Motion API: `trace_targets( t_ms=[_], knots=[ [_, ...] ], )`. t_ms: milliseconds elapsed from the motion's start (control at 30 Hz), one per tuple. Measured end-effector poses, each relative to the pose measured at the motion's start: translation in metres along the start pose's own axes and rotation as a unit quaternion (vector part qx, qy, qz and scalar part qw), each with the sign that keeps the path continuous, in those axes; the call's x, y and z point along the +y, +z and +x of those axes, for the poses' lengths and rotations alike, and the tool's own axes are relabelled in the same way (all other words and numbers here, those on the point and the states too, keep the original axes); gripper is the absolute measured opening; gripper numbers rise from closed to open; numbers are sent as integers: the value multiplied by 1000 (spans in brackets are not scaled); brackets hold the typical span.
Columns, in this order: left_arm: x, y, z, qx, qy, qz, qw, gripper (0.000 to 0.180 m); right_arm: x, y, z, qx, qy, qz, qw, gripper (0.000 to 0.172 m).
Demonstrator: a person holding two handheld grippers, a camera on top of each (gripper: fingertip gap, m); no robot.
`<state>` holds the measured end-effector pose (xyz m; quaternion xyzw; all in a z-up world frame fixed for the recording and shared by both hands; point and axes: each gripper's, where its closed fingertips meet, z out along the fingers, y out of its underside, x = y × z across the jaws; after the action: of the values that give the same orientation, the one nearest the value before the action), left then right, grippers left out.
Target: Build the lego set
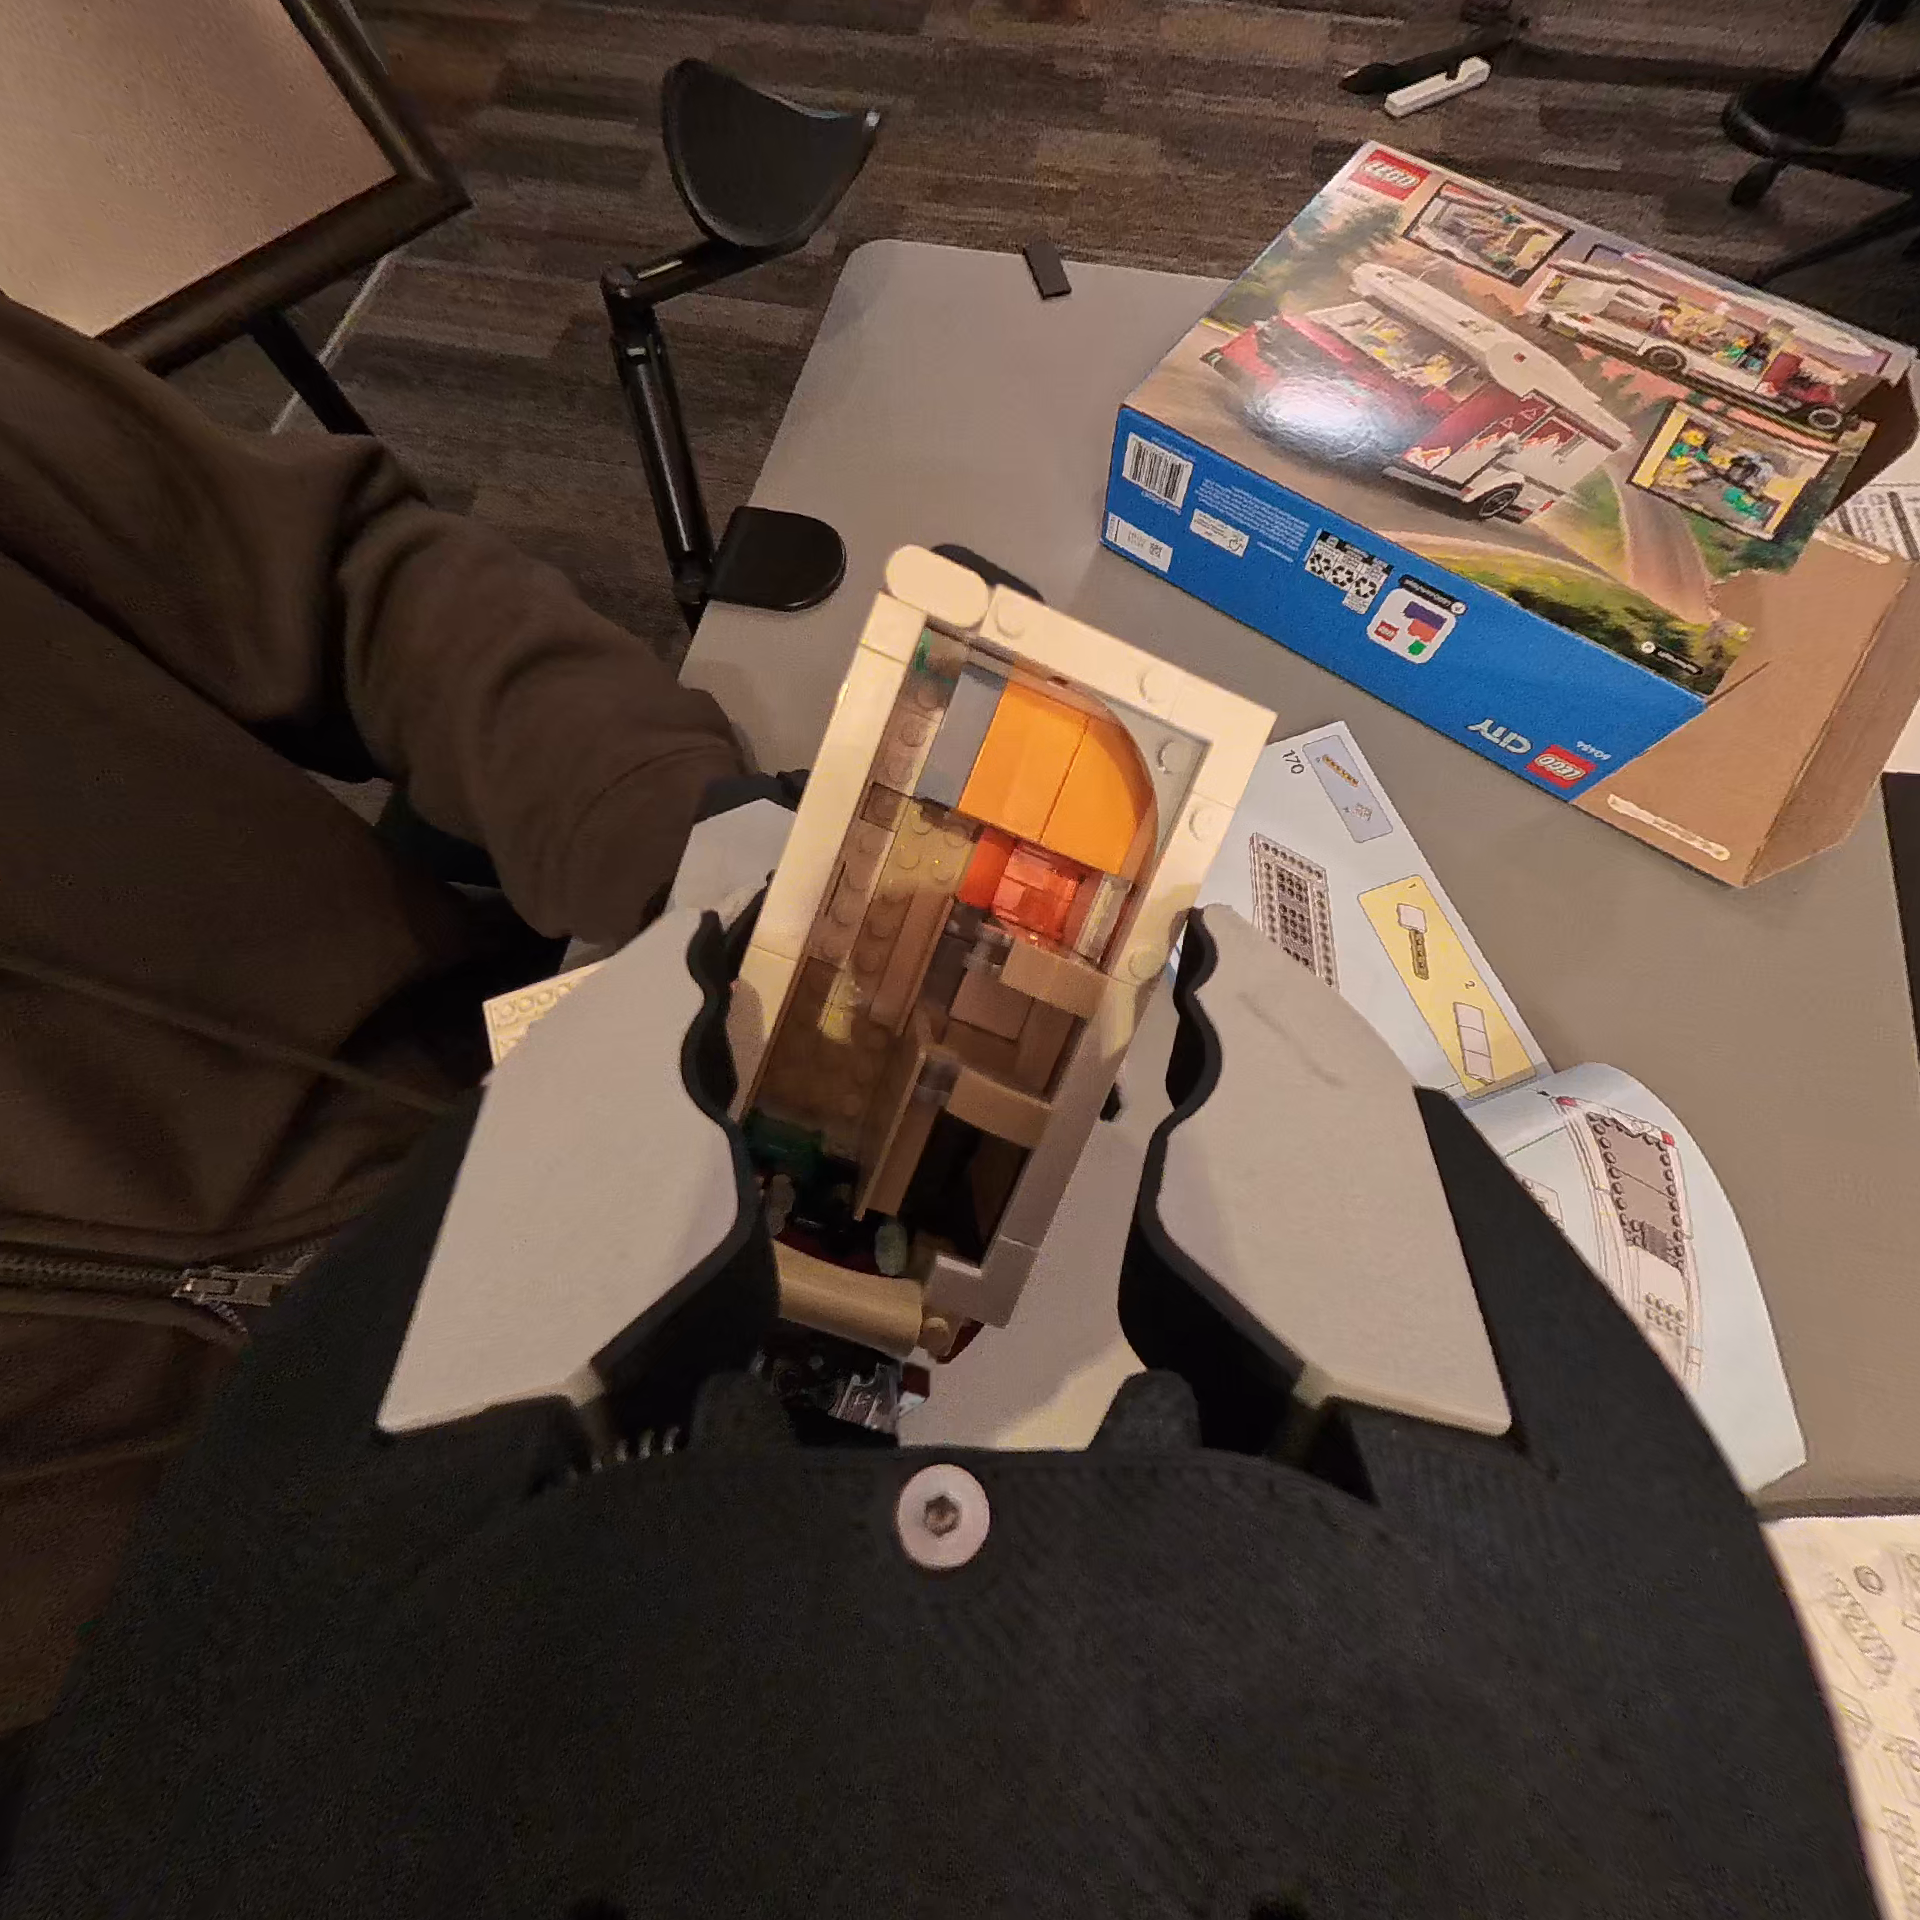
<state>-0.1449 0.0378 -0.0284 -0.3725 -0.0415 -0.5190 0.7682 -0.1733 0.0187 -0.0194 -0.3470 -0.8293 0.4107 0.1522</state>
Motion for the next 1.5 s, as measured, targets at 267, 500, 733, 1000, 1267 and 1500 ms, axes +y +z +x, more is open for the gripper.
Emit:
trace_targets(
  t_ms=[267, 500, 733, 1000, 1267, 1500],
  knots=[
    [-21, -10, -2, 16, -119, 108, 987, 88, -10, 1, 9, 25, 18, 14, 999, 88],
    [-31, -16, 1, 28, -151, 145, 978, 87, -22, -12, 15, 62, 5, 49, 997, 82],
    [-58, -33, 13, 32, -125, 181, 975, 88, 27, -50, 9, 128, -45, 2, 991, 80],
    [-82, -54, 24, 27, -93, 215, 972, 87, 154, 1, -80, 2, -131, -118, 984, 86],
    [-91, -69, 30, 26, -79, 274, 958, 87, 186, 44, -116, -37, -139, -125, 982, 92],
    [-82, -63, 31, -3, -39, 245, 969, 88, 189, 48, -122, -41, -169, -132, 976, 93]
  ],
)
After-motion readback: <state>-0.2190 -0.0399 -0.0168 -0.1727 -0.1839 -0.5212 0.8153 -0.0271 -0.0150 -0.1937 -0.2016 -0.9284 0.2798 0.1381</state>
